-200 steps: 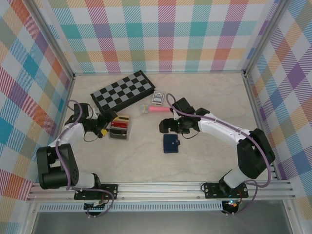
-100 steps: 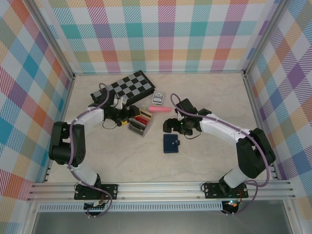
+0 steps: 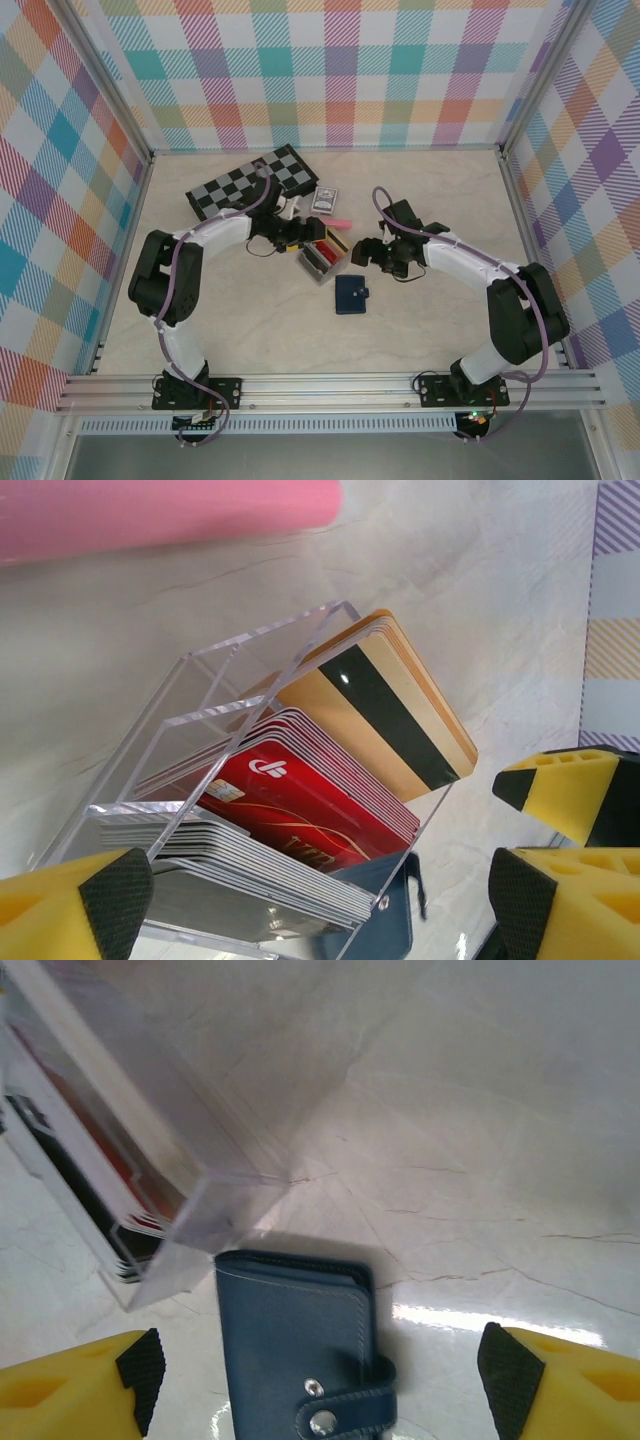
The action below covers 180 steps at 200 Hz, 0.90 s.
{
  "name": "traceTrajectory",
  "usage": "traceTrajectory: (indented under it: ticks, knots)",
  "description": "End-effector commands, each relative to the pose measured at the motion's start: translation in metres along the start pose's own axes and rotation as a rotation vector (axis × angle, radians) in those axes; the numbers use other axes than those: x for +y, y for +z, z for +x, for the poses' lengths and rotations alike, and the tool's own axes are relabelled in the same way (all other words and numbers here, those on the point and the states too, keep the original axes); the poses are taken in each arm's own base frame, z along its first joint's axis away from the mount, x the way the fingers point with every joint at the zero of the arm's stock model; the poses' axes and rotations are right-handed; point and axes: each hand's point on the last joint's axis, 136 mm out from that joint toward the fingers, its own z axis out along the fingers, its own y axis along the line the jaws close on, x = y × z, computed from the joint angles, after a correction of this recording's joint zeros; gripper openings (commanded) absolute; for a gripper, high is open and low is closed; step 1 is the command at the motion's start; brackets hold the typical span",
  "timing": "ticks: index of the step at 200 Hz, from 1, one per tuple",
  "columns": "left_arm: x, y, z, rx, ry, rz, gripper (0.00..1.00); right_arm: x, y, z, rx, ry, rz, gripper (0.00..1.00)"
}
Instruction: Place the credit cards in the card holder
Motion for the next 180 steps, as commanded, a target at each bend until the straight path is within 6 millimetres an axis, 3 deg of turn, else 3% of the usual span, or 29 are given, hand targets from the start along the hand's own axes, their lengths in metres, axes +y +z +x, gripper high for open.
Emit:
traceTrajectory:
  ticks: [1, 43, 75, 88, 100, 139, 180]
  knots:
    - [0.01, 0.017, 0.013, 0.052, -0.057, -0.095, 0.91, 0.0, -0.014, -0.001, -0.016, -0.004, -0.022, 0.83]
    - [0.009, -0.032, -0.014, -0.164, -0.097, -0.261, 0.93, -0.003, -0.034, -0.015, -0.08, -0.092, 0.031, 0.8]
    - [0.015, -0.053, 0.001, -0.259, -0.239, -0.28, 0.86, 0.004, -0.036, -0.023, -0.072, -0.189, 0.033, 0.77]
    - [0.015, -0.052, 0.011, -0.254, -0.25, -0.264, 0.86, 0.008, -0.036, -0.026, -0.062, -0.226, 0.03, 0.75]
    - [0.018, -0.05, 0.019, -0.249, -0.277, -0.277, 0.8, 0.012, -0.036, -0.029, -0.059, -0.248, 0.027, 0.75]
    - [0.024, -0.024, 0.045, -0.199, -0.36, -0.318, 0.7, 0.021, -0.03, -0.041, -0.041, -0.325, 0.045, 0.72]
    - [0.037, -0.003, 0.049, -0.204, -0.441, -0.321, 0.56, 0.027, -0.025, -0.047, -0.027, -0.346, 0.045, 0.72]
